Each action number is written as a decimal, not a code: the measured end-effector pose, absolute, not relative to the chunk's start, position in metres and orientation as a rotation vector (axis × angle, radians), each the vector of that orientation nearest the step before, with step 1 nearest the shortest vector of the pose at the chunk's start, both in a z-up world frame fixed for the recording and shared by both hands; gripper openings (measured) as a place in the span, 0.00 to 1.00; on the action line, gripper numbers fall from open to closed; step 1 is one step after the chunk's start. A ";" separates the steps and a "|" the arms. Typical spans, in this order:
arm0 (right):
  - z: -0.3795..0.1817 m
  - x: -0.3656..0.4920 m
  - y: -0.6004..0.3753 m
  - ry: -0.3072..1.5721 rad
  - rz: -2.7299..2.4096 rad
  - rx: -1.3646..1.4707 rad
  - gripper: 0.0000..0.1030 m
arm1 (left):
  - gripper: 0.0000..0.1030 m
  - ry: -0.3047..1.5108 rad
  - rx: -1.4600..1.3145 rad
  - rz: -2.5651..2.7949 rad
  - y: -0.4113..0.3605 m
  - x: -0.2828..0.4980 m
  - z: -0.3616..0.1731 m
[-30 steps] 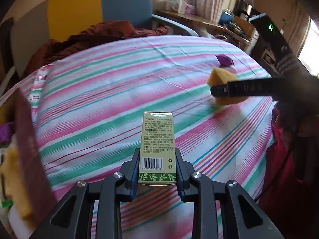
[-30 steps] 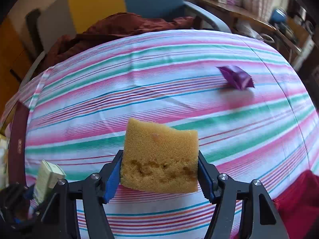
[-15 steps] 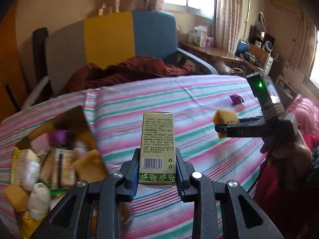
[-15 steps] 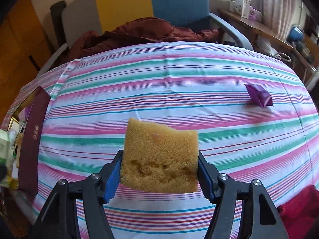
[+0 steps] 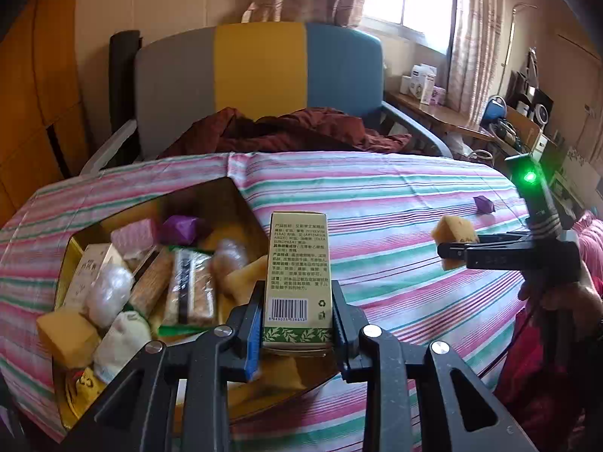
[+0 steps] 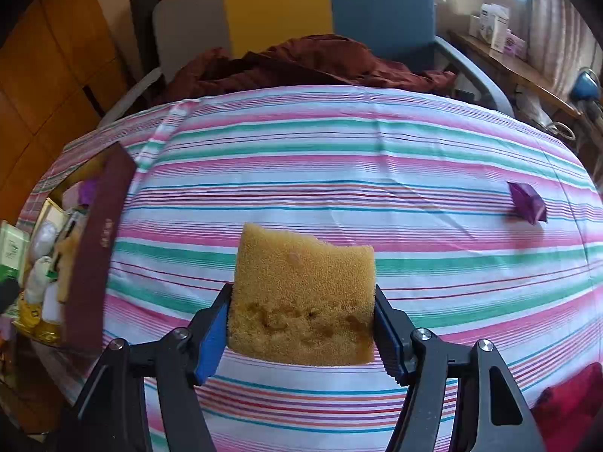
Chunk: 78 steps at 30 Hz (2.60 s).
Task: Organize objects
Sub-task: 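Carry the green box and sponge over the tray with both tools, then open both tools to drop the green box and sponge into the tray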
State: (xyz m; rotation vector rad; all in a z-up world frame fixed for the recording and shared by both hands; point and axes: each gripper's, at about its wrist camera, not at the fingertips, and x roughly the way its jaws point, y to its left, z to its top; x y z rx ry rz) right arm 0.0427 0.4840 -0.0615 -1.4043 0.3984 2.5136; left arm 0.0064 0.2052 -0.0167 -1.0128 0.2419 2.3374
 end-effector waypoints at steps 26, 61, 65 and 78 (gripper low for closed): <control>-0.005 -0.049 0.268 0.281 2.999 -1.420 0.67 | 0.29 -0.023 -1.078 2.615 0.040 -0.016 -0.007; -0.019 -0.112 0.287 0.311 2.935 -1.484 0.68 | 0.37 -0.008 -1.182 2.481 0.109 -0.085 -0.035; -0.025 -0.121 0.286 0.335 2.940 -1.480 0.88 | 0.55 -0.058 -1.188 2.464 0.104 -0.095 -0.039; -0.021 -0.092 0.290 0.401 2.911 -1.398 1.00 | 0.65 -0.037 -1.178 2.608 0.069 -0.062 -0.032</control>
